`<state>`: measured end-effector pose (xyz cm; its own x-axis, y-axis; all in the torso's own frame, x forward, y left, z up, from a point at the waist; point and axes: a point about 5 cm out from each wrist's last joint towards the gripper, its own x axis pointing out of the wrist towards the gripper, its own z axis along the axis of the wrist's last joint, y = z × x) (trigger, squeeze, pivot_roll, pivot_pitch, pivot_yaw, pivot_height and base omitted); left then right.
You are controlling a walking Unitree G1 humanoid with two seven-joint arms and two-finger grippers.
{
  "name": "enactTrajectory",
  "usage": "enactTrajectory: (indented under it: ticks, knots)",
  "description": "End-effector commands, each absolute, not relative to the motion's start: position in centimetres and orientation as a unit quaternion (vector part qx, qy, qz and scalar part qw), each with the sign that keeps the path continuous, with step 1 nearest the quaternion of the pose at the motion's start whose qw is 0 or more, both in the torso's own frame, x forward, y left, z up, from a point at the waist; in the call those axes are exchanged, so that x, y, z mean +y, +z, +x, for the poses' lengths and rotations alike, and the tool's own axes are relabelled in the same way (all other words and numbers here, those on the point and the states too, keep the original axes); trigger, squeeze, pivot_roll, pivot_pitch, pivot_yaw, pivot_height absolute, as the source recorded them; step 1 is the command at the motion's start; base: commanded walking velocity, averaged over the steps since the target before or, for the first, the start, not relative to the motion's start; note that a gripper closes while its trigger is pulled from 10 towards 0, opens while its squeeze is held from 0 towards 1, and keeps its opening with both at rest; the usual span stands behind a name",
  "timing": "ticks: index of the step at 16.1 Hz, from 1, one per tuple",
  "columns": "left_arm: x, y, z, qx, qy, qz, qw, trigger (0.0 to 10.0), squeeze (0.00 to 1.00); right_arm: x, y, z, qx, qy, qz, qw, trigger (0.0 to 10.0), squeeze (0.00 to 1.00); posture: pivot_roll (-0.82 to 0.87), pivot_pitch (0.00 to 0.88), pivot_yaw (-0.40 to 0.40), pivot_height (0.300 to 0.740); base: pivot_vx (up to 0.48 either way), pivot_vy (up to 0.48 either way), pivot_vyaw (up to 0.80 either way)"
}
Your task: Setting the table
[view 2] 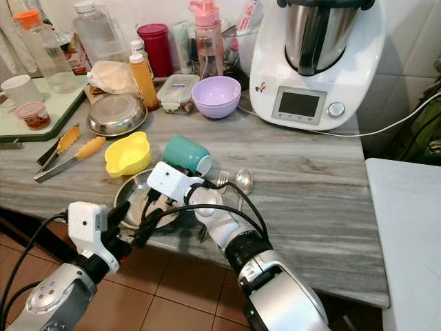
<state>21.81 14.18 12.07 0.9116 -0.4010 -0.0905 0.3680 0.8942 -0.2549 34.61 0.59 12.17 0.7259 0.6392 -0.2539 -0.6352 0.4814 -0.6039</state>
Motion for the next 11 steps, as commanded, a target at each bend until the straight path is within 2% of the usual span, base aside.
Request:
enactTrajectory:
  ticks: [1,7,8,9,10,11]
  knots:
    - [14.01,12.52,21.74,0.065,-0.217,-0.121,0.966,10.0,0.00,0.92,11.89,34.29,-0.010,0.373,-0.361,0.855,10.0,0.00,-0.03,0.026,0.094,0.740,0.000,0.000,0.00]
    - [14.33,12.13,21.28,0.082,-0.236,-0.114,0.962,10.0,0.00,0.16,11.41,34.73,-0.016,0.348,-0.405,0.845,10.0,0.00,-0.03,0.025,0.090,0.740,0.000,0.000,0.00]
    - [14.38,12.10,21.25,0.084,-0.236,-0.114,0.961,10.0,0.00,0.09,11.33,34.80,-0.017,0.344,-0.411,0.844,9.3,0.00,-0.03,0.025,0.090,0.740,0.000,0.000,0.00]
    - [14.39,12.09,21.24,0.084,-0.237,-0.114,0.961,10.0,0.00,0.09,11.36,34.85,-0.021,0.341,-0.415,0.843,2.3,0.00,-0.03,0.025,0.090,0.740,0.000,0.000,0.00]
    - [14.39,12.09,21.24,0.085,-0.237,-0.114,0.961,10.0,0.00,0.10,11.40,34.90,-0.024,0.339,-0.419,0.842,0.0,0.00,-0.03,0.023,0.093,0.740,0.000,0.000,0.00]
    - [14.37,12.10,21.22,0.086,-0.239,-0.114,0.961,10.0,0.00,0.08,11.57,35.05,-0.031,0.331,-0.425,0.842,0.0,0.00,-0.02,0.022,0.094,0.740,0.000,0.000,0.00]
